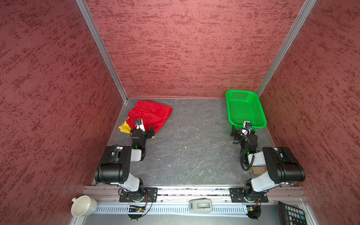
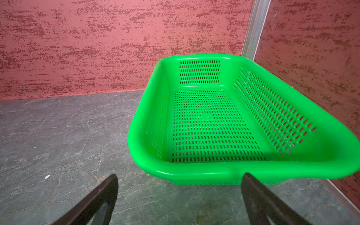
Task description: Fold and stack the shorts
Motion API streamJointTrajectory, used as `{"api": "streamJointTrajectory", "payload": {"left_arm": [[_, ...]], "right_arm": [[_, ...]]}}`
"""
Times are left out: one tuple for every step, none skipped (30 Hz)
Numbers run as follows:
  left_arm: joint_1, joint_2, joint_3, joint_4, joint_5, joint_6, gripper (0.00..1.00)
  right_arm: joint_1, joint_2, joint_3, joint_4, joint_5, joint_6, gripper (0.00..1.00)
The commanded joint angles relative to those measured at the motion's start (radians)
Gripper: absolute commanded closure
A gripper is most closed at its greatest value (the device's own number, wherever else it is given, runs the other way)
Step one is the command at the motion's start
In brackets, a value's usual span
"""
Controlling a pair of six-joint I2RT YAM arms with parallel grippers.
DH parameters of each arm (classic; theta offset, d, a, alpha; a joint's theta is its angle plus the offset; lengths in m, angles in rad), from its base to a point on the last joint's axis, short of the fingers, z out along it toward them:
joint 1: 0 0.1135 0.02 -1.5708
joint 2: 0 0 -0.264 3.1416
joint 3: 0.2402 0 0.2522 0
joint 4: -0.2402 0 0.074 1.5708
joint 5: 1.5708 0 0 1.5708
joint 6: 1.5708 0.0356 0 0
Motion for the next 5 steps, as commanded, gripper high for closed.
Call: {"api": "streamJointTrajectory", "payload": {"left_arm": [[0.000, -0.001, 0.014, 0.008, 0.000, 0.004, 0.01], [-0.002, -0.001, 0.014, 0.010, -0.001, 0.004, 0.00], [-0.002, -0.001, 0.013, 0.012, -0.003, 0.006, 0.00], [-0.007, -0.002, 0.013, 0.012, -0.008, 0.010, 0.00], [-0.014, 0.001, 0.014, 0.015, -0.014, 0.015, 0.01]], "right_arm": [[-0.006, 0.003, 0.019, 0.013, 0.016, 0.008, 0.01], [-0.007, 0.002, 0.019, 0.013, 0.015, 0.007, 0.01], [-0.007, 0.003, 0.019, 0.013, 0.014, 0.007, 0.01], [-0.007, 0.003, 0.019, 0.015, 0.016, 0.007, 0.01], [-0.007, 0.001, 0.018, 0.015, 0.016, 0.007, 0.11]]}}
